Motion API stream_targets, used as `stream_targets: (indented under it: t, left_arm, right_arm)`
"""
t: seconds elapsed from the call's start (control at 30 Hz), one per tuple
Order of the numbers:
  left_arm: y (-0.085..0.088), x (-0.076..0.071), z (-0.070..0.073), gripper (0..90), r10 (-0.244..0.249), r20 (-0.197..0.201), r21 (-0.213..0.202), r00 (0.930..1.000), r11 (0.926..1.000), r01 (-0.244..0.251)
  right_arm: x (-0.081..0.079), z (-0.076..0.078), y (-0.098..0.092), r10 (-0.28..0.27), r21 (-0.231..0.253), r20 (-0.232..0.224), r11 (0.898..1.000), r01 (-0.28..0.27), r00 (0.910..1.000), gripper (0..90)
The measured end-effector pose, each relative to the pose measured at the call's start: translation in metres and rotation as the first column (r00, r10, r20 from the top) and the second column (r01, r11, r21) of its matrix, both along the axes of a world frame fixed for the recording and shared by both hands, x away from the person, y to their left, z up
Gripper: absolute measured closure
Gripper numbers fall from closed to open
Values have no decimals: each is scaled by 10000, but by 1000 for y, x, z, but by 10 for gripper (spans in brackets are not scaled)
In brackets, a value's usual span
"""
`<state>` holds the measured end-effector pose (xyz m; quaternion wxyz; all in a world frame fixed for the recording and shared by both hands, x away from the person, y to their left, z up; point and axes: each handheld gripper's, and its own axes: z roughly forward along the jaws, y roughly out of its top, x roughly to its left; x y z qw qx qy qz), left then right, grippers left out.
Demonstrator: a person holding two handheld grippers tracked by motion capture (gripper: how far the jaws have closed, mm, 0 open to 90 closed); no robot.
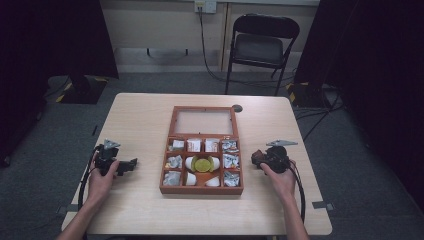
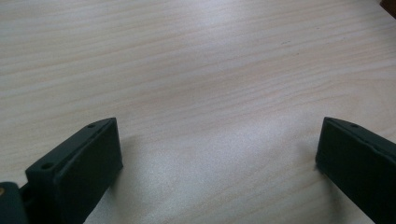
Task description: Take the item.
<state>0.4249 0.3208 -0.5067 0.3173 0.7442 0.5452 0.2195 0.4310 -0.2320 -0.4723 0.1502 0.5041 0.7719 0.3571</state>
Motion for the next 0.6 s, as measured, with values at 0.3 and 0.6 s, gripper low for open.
stream_targets:
  t: [0.3, 0.6]
  left_arm:
    - [0, 0, 0, 0, -21, -14, 21, 10000, 10000, 21]
    - [0, 0, 0, 0, -24, -16, 22, 10000, 10000, 24]
  right_arm:
    - [3, -6, 0, -113, -149, -60, 9998, 112, 9999, 525]
    - [5, -7, 1, -215, -197, -88, 9996, 213, 9997, 432]
